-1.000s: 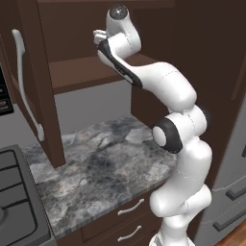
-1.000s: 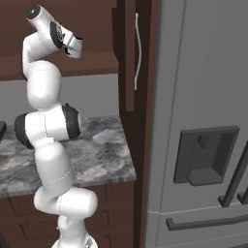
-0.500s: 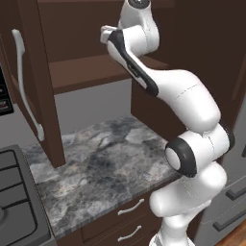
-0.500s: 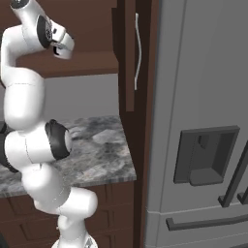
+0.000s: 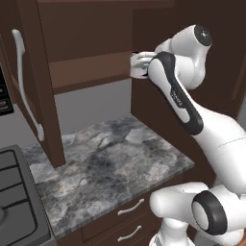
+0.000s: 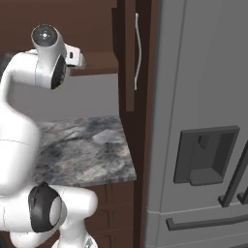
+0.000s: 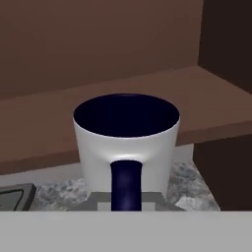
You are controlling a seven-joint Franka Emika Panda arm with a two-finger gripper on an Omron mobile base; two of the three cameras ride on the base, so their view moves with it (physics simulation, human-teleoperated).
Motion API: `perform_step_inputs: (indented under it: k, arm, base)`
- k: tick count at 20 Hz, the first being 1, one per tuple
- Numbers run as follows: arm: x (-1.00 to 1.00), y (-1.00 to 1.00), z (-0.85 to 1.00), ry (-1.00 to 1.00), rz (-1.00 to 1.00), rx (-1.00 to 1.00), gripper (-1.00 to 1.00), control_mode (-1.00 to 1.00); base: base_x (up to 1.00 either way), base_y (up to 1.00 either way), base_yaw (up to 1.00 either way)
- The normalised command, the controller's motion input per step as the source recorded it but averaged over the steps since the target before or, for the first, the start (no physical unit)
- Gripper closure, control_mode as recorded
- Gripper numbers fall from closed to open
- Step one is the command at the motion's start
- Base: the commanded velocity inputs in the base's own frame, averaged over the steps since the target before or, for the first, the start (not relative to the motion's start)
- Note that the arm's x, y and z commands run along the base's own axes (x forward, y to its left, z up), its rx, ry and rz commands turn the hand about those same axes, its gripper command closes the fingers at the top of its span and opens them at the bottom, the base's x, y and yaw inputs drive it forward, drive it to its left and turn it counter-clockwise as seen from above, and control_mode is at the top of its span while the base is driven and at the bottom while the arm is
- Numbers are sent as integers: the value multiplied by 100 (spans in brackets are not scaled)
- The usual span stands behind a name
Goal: There is a tray on the dining counter. Grab the cup, mug, and pitcher and place them on the tray. The pitcher may be placed next to the tray if it cannot fit the tray.
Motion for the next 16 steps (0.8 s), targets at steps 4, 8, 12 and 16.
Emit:
perform_step_inputs:
  k: [4,8,12,16]
  arm:
    - [-100,-13,-8,-28,30,-12,100,-100]
    - [-100,0,-2,-5,21,-2,100,-100]
    - [-96,-1,26,8,6,3,100,-100]
    - [-98,-15,31,12,0,6,100,-100]
  base:
    - [0,0,0]
    - [0,0,0]
    - [0,0,0]
    - [0,0,0]
